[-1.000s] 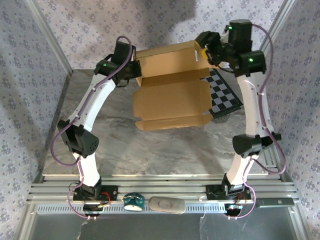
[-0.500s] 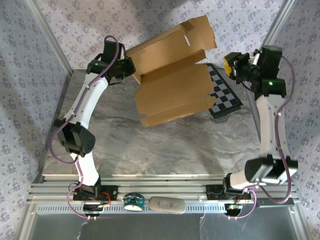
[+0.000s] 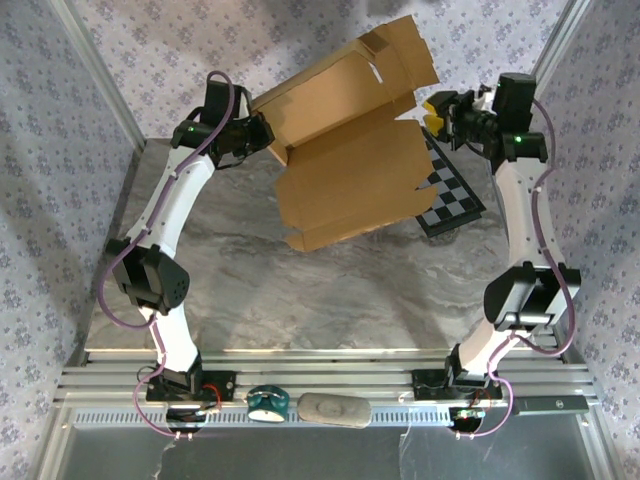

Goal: Fold the paper box

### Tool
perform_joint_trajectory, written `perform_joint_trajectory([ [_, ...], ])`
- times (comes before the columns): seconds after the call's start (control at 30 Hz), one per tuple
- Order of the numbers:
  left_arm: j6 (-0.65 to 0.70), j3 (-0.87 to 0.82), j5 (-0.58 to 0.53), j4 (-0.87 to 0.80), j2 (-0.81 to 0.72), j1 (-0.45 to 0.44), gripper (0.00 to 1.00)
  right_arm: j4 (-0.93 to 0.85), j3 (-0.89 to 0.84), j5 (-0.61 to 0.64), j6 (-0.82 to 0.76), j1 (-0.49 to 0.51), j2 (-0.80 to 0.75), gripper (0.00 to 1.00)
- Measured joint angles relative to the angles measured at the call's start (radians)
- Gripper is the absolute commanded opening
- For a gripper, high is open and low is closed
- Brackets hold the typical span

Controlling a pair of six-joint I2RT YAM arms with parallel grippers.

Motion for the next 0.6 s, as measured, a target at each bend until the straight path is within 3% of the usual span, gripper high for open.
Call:
perform_joint_trajectory([
  [0.6, -0.018, 0.000, 0.019, 0.014, 0.000, 0.000, 0.00, -0.026, 0.092, -0.023, -0.023, 0.080, 0.067, 0.37],
])
